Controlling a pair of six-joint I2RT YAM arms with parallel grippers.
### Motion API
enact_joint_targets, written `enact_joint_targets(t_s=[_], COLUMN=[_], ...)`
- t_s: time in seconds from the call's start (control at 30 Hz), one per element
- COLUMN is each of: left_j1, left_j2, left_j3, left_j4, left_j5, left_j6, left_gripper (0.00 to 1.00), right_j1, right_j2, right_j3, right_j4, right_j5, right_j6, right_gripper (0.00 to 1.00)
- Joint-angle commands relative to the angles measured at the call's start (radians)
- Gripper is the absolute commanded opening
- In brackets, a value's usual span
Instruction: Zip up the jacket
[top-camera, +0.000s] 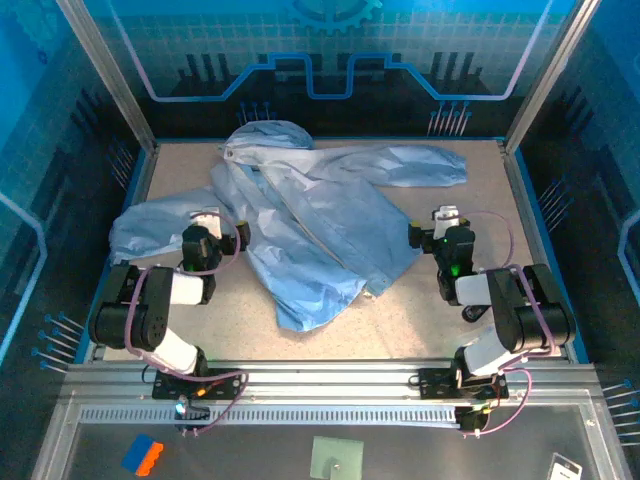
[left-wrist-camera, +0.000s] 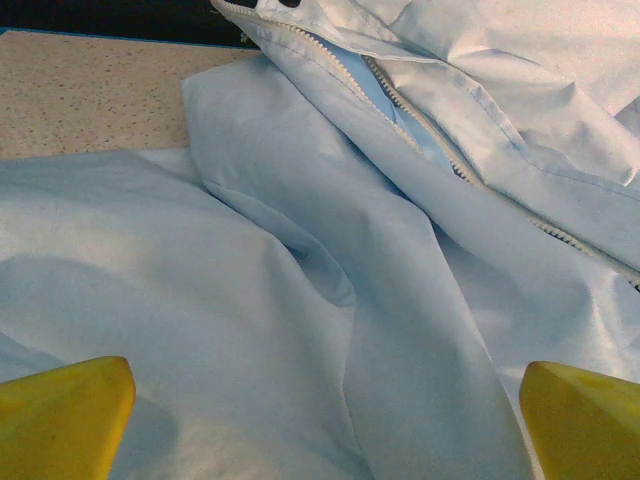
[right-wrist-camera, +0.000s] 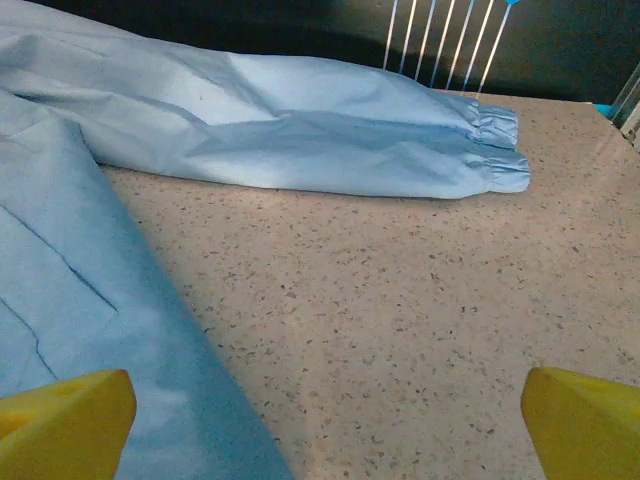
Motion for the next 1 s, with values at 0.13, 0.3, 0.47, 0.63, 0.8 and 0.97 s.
enact_joint_targets(t_s=[0.13, 0.3, 0.47, 0.63, 0.8, 0.97], left_j1=[-0.001, 0.000, -0.003, -0.003, -0.002, -0.003], left_j2=[0.001, 0.000, 0.001, 0.002, 0.002, 0.001], left_j3=[0.019, 0.020, 0.022, 0.022, 0.022, 0.020], left_j4=[0.000, -0.002, -0.005, -0.005, -0.005, -0.005], left_j5=[0.019, 0.018, 0.030, 0.030, 0.030, 0.031], left_j6=[0.018, 0.018, 0.025, 0.026, 0.025, 0.025], left_gripper=[0.99, 0.99, 0.99, 0.99, 0.99, 0.99], right_j1=[-0.006, -0.006, -0.005, -0.006, -0.006, -0.005], right_j2=[0.007, 0.006, 0.007, 0.007, 0.006, 0.007], right_j3=[0.016, 0.016, 0.016, 0.017, 0.016, 0.016], right_j4=[0.001, 0.003, 0.002, 0.001, 0.001, 0.002], right_j5=[-0.015, -0.014, -0.015, -0.015, -0.015, -0.014], right_j6=[-0.008, -0.009, -0.009, -0.009, -0.008, -0.009], right_gripper=[1.00, 1.00, 1.00, 1.00, 1.00, 1.00])
